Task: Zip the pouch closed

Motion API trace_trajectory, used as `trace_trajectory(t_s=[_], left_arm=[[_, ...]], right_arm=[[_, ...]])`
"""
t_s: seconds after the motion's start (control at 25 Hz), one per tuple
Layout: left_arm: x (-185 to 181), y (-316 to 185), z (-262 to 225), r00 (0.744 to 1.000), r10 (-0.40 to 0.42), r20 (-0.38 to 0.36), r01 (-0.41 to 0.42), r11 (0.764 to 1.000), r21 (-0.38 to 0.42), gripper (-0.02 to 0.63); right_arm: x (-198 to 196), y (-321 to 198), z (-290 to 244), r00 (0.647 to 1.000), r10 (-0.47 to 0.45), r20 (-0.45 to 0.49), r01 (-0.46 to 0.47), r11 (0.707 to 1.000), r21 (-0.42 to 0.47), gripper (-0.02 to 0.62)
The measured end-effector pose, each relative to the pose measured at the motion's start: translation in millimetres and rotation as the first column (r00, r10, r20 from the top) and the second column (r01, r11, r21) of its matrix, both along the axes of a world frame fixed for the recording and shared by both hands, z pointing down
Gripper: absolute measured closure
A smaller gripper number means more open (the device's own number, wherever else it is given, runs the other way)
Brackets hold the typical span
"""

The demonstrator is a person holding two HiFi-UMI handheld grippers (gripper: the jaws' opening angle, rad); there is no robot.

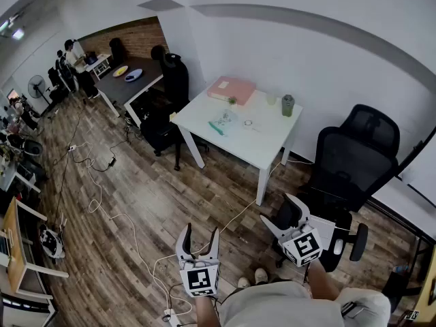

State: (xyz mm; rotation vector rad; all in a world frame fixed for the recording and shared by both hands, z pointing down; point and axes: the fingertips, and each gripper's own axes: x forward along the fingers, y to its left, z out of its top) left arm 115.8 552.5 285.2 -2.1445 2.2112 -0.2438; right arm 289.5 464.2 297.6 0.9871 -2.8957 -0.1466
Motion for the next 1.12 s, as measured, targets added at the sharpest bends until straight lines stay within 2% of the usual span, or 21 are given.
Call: trace_trajectory(t_s=[0.16, 0.24, 0.52, 0.76, 1.12], left_arm=[[21, 0, 5, 1.000, -0.005, 0.006, 0.005, 1.000, 0.004, 0.302], [27, -4, 3, 1.000, -0.008, 0.009, 0.008, 1.000, 0.007, 0.302], [33, -22, 3, 0.999, 0.007, 0.036, -0.007, 1.000, 0.016, 0.302], [16, -46, 6, 0.999, 0.004, 0.035, -0.005, 1.000, 0.026, 0.301], [-36, -95, 8, 1.000, 0.003, 0.017, -0.003, 1.000, 0.028, 0.298]], right_arm=[[18, -5, 3, 1.000, -0.006, 0.014, 0.006, 1.000, -0.023, 0.253], [23, -9, 2, 1.000, -0.013, 0.023, 0.014, 1.000, -0.026, 0.217], [22, -22, 2, 0.999, -0.023, 0.027, 0.024, 1.000, -0.020, 0.209], [6, -44, 5, 1.000, -0.023, 0.014, 0.023, 1.000, -0.016, 0.210], [-40, -91, 5, 1.000, -0.008, -0.019, 0.008, 1.000, -0.015, 0.210]])
